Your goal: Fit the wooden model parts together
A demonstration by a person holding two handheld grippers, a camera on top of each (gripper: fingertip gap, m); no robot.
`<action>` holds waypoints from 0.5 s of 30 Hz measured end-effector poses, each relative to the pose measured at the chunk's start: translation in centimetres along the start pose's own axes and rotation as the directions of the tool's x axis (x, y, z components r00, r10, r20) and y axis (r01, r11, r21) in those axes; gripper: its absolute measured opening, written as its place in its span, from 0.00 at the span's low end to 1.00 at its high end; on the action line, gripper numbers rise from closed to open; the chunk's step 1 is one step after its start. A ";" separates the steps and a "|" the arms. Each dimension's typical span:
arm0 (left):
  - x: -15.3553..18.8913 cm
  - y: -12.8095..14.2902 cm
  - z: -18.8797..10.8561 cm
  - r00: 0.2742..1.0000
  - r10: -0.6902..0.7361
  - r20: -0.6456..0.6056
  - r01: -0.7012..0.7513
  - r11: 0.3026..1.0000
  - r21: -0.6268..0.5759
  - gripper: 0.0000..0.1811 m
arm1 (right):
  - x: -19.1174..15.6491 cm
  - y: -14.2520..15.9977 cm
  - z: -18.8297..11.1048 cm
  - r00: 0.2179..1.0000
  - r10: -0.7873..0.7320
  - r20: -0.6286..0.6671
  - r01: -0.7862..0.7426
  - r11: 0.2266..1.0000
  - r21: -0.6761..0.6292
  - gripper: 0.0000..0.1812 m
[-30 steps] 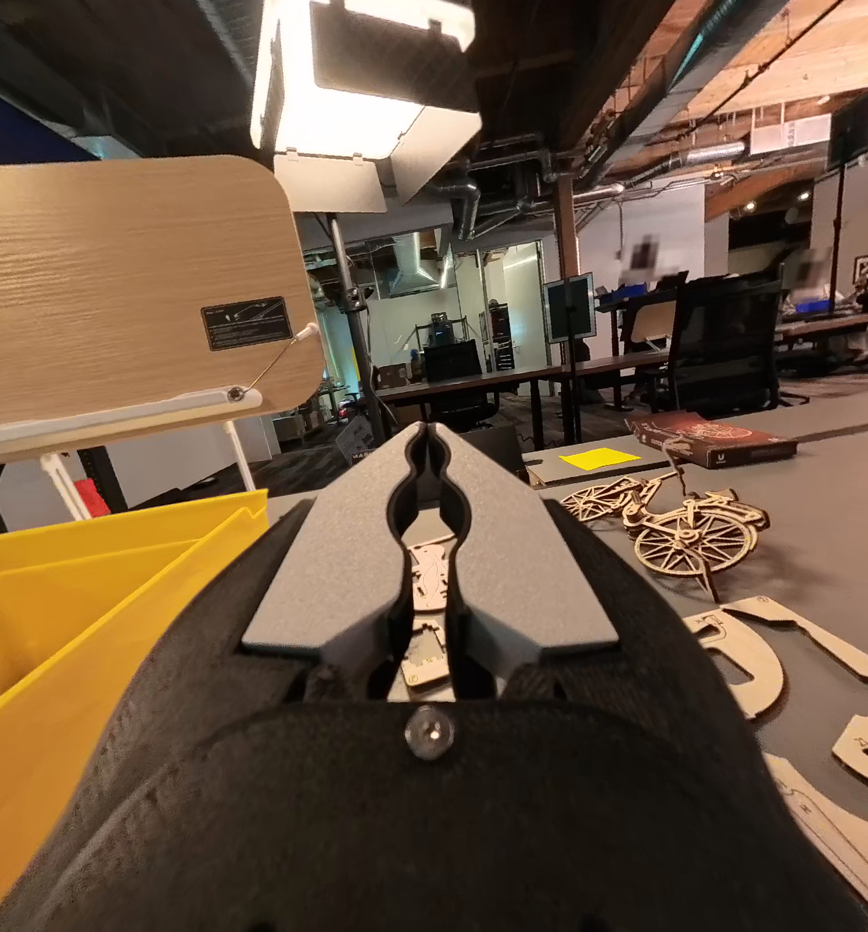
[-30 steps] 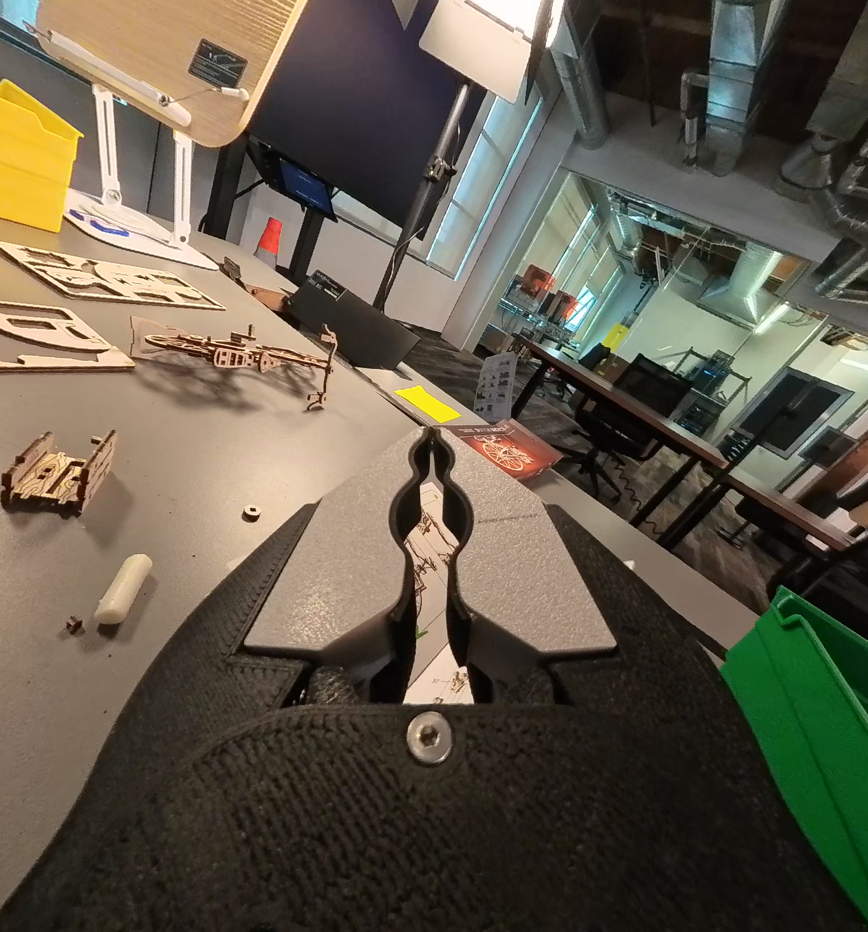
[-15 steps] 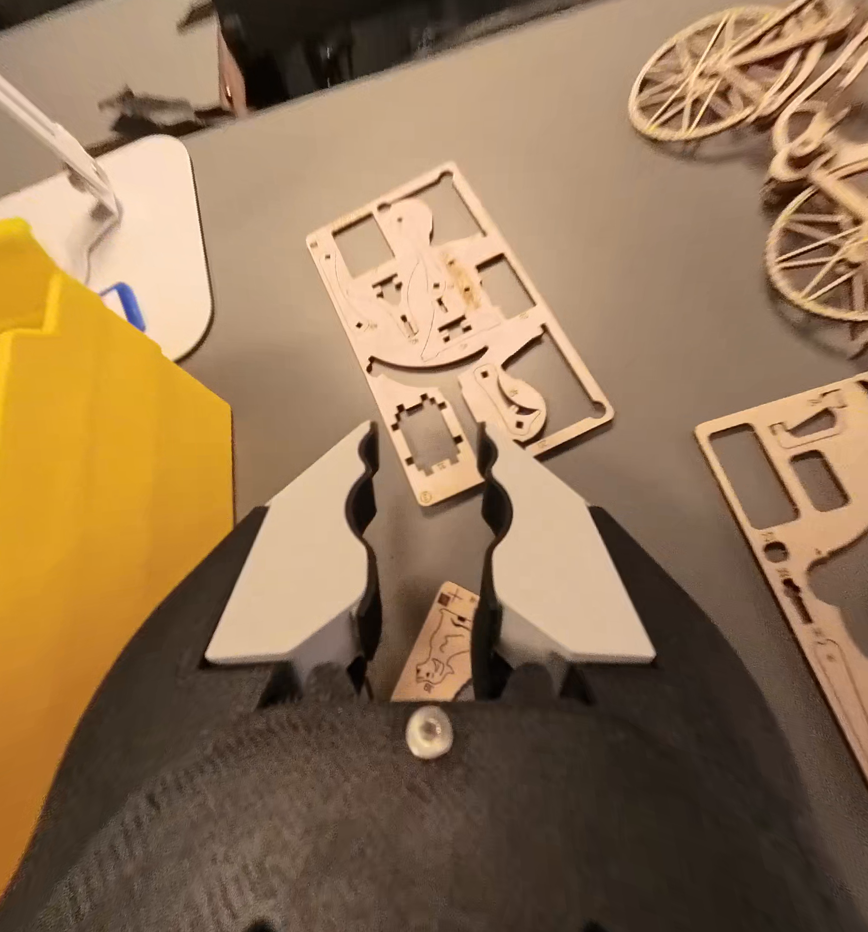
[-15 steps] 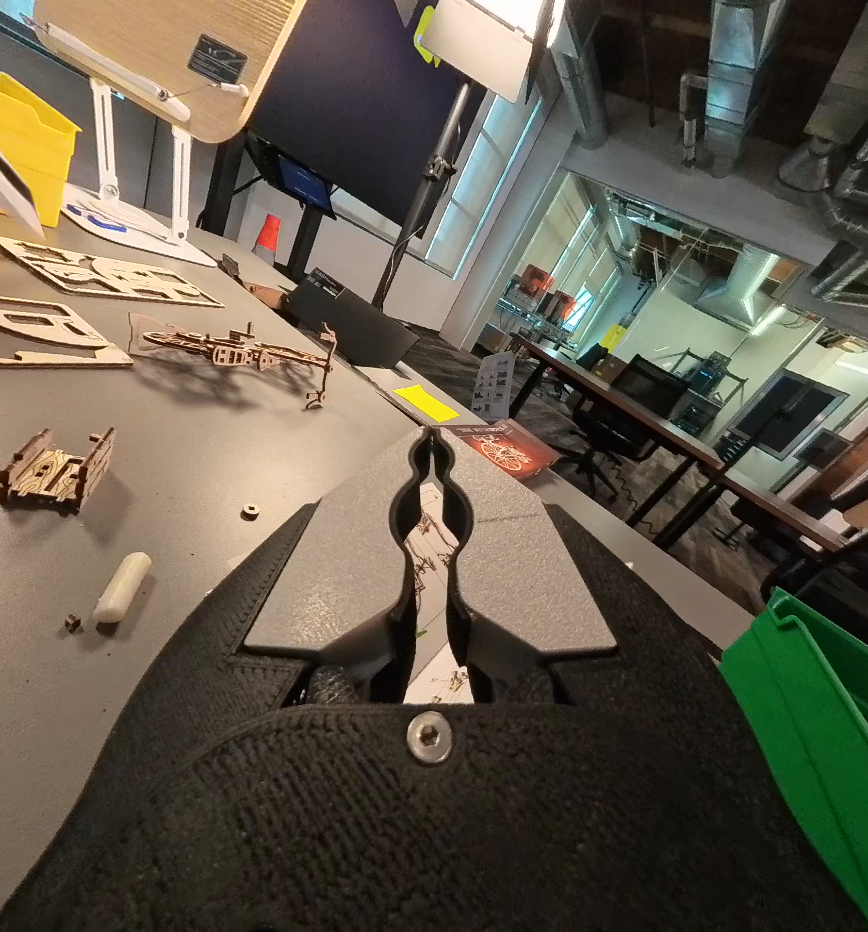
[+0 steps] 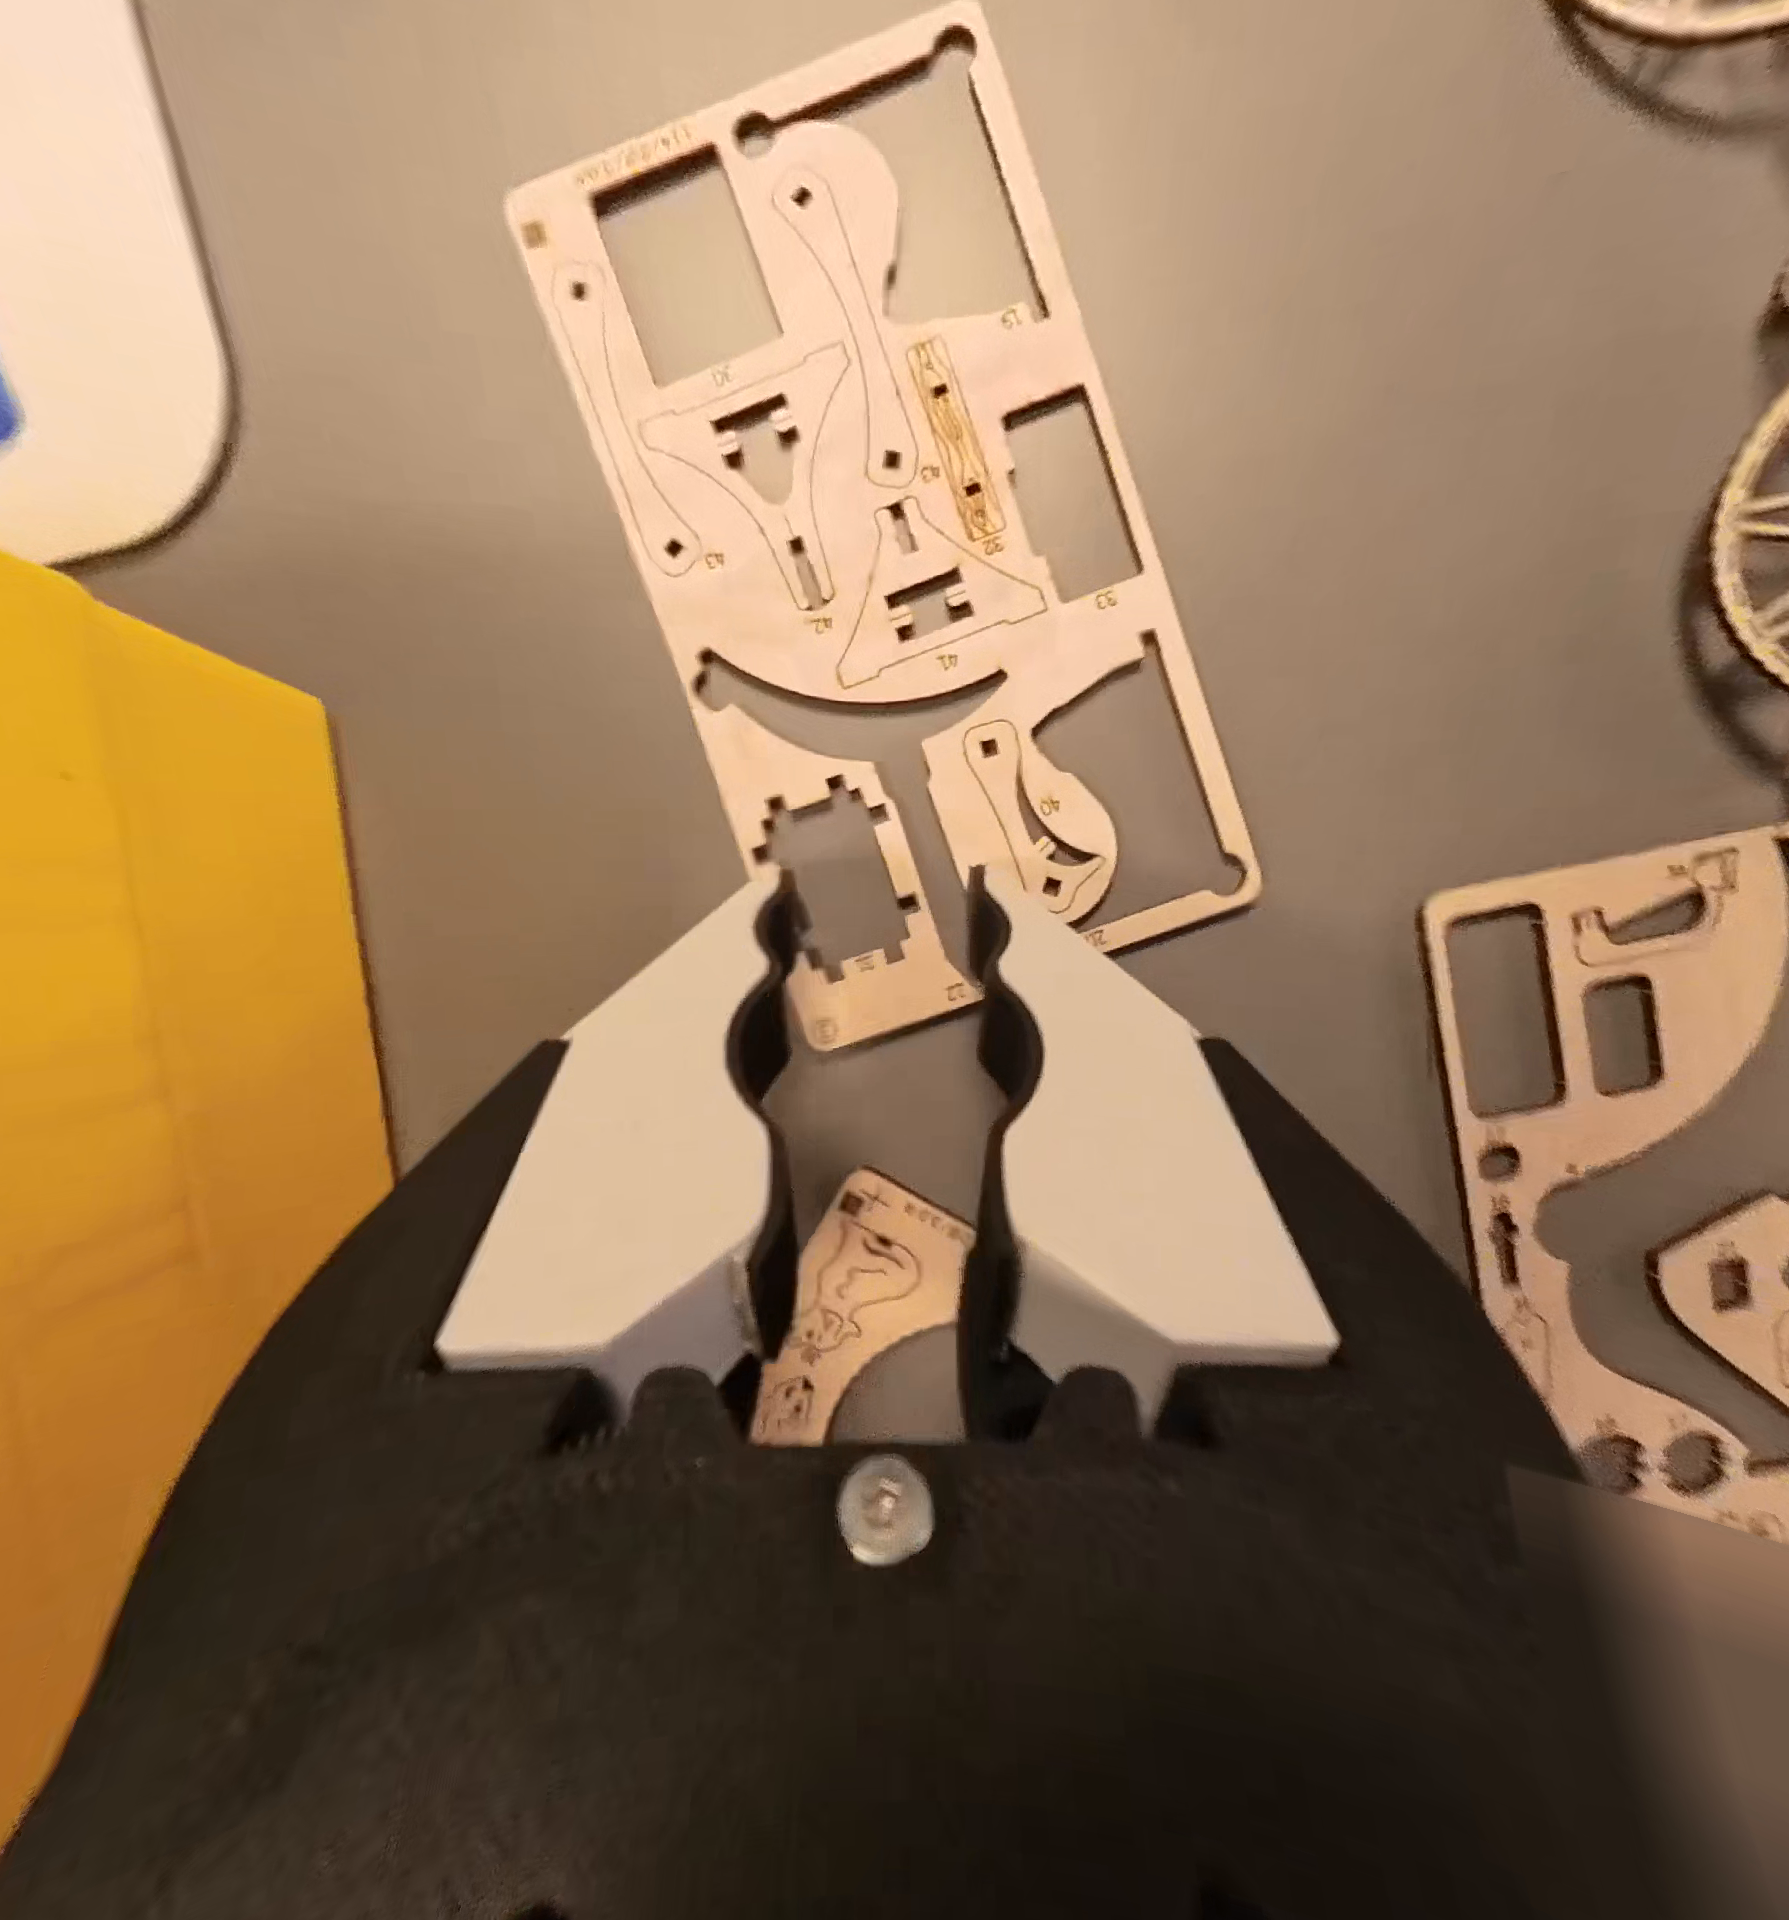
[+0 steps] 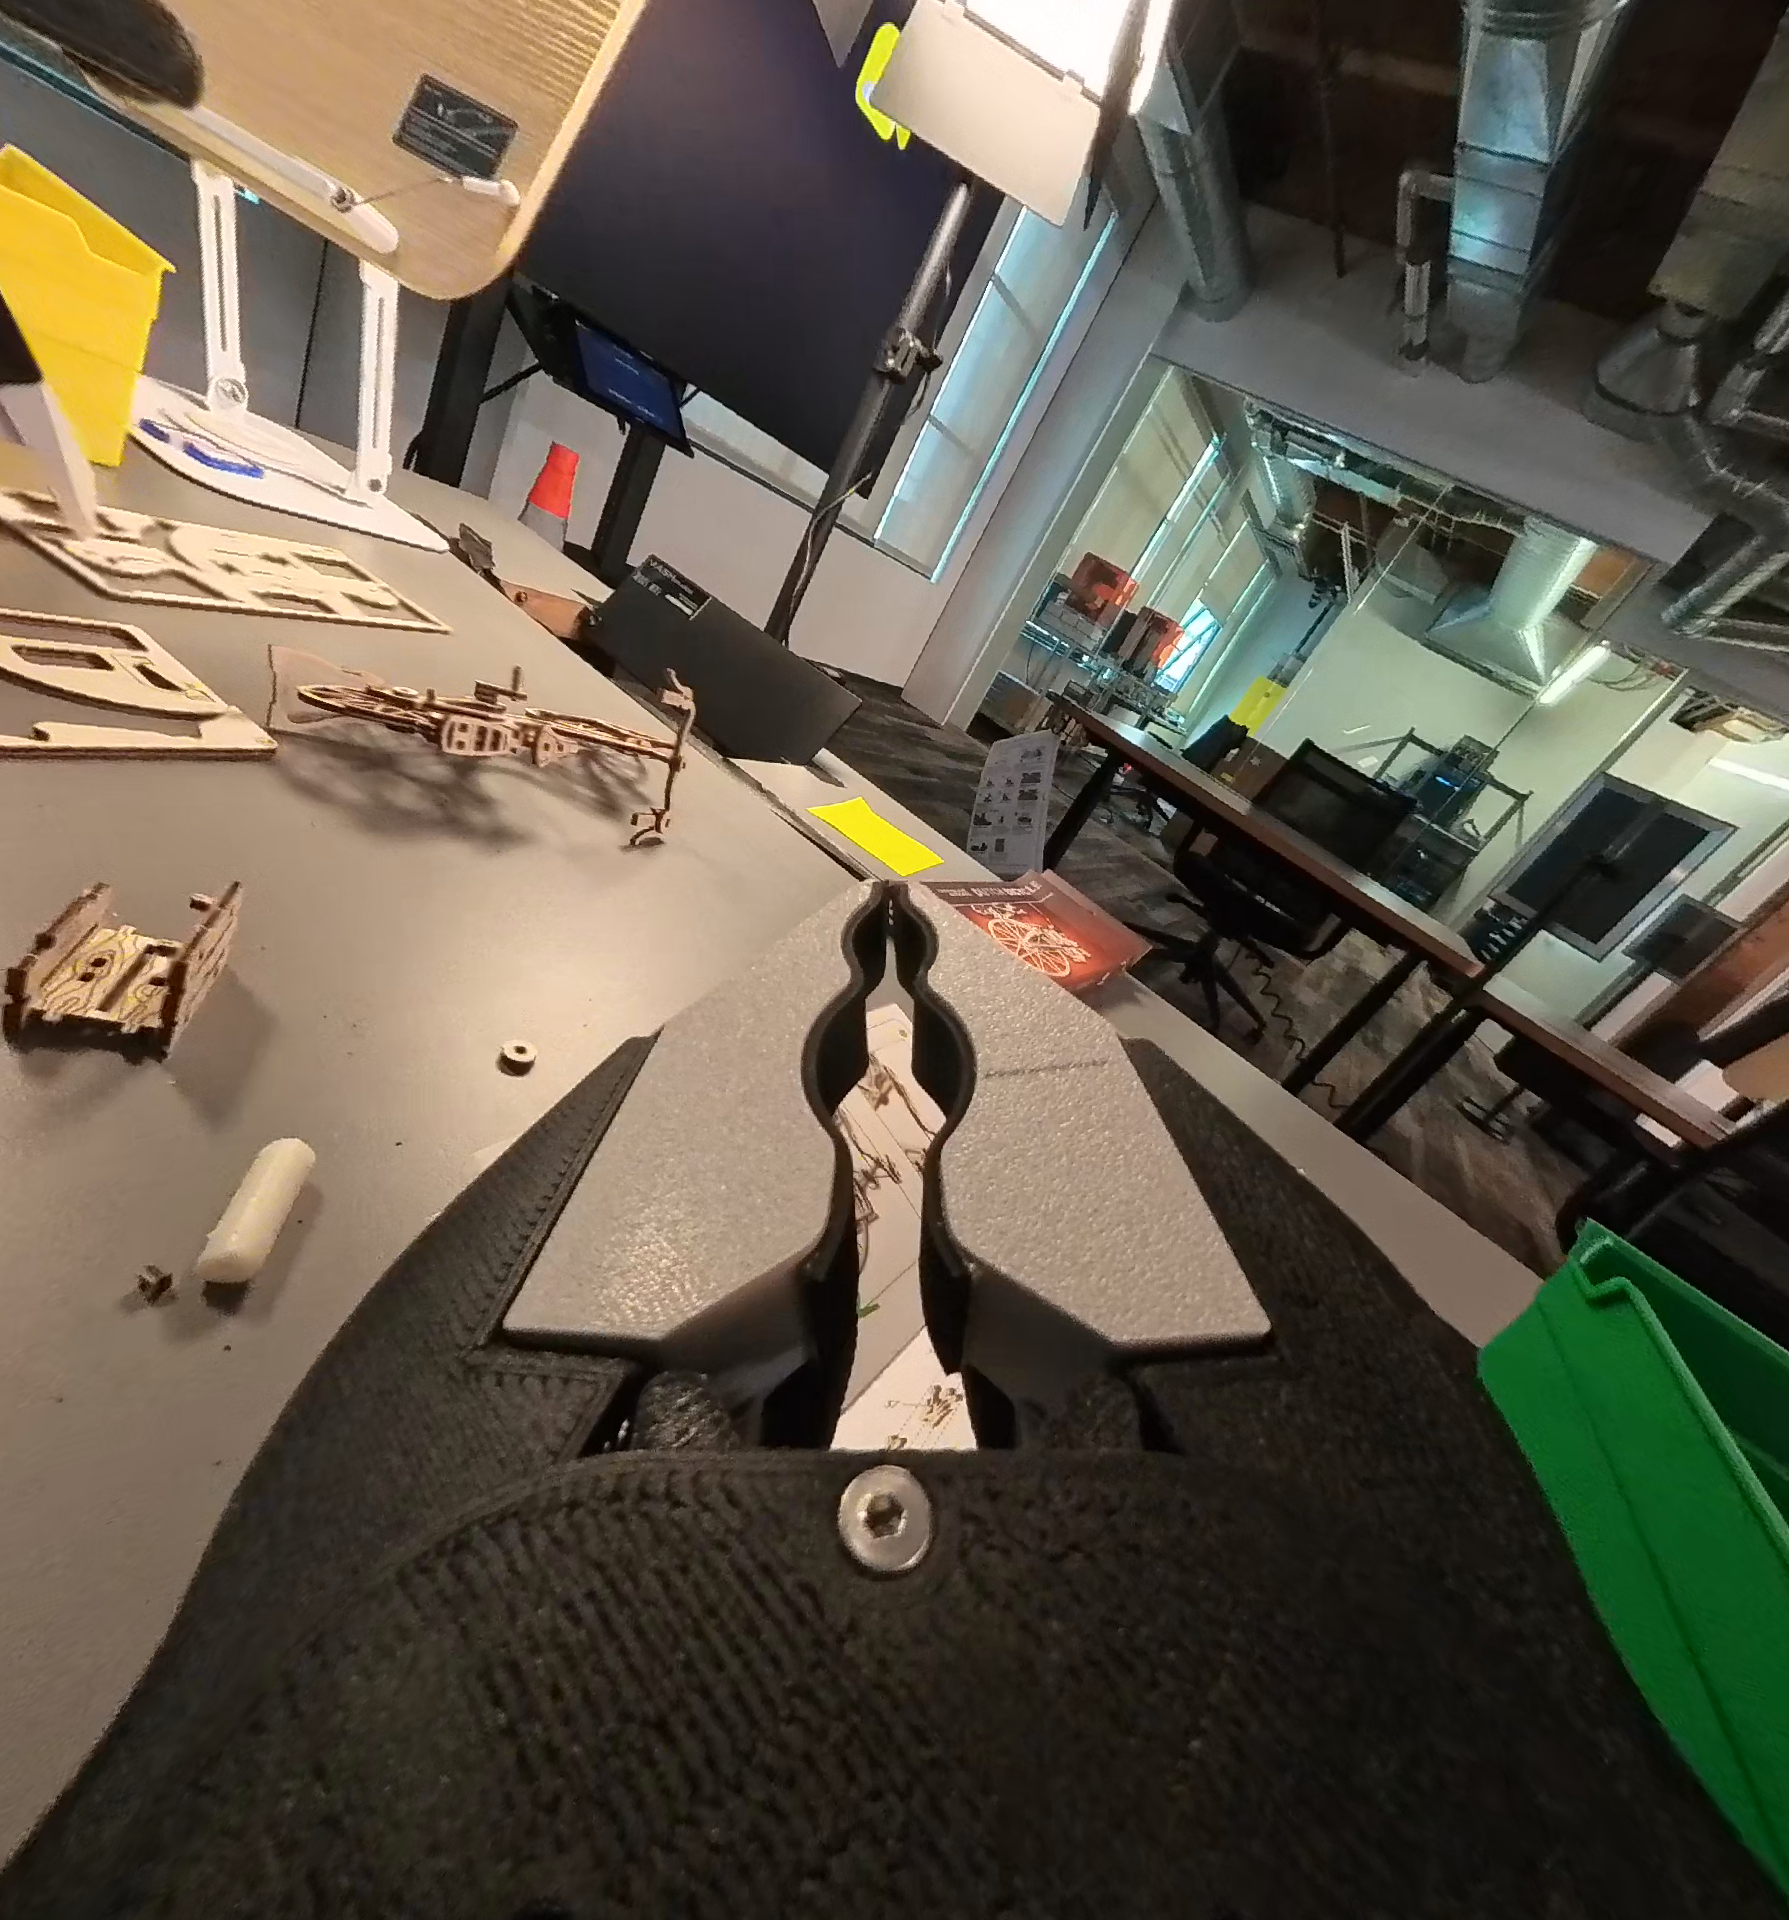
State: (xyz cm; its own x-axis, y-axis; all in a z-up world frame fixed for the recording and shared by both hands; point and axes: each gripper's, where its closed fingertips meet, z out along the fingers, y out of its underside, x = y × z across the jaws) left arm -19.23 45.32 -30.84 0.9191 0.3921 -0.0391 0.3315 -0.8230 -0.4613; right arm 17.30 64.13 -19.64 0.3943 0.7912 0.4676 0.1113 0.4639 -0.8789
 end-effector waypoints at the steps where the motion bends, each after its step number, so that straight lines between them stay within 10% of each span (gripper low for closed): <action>1: 0.4 0.3 -0.1 0.999 -0.003 -0.035 0.002 1.000 -0.023 0.14 | -0.1 -0.1 0.0 1.000 -0.003 0.002 0.003 1.000 0.000 0.00; 8: 0.9 1.6 -0.6 0.968 0.248 -0.048 -0.251 0.965 -0.075 0.01 | -2.1 -0.9 0.1 0.994 -0.074 0.079 0.074 0.997 0.004 0.02; 15: 2.1 3.7 -1.7 0.829 0.556 -0.050 -0.558 0.829 -0.034 0.00 | -12.4 -5.5 3.3 0.872 0.143 0.469 -0.072 0.984 -0.166 0.06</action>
State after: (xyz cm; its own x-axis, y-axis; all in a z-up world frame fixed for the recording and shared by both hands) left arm -15.76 42.40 -31.12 0.9574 -0.1531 -0.2449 -0.2309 -0.9151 -0.3305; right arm 8.76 53.13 -20.29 -0.0679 0.9427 0.3265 0.2321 0.3332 -0.9138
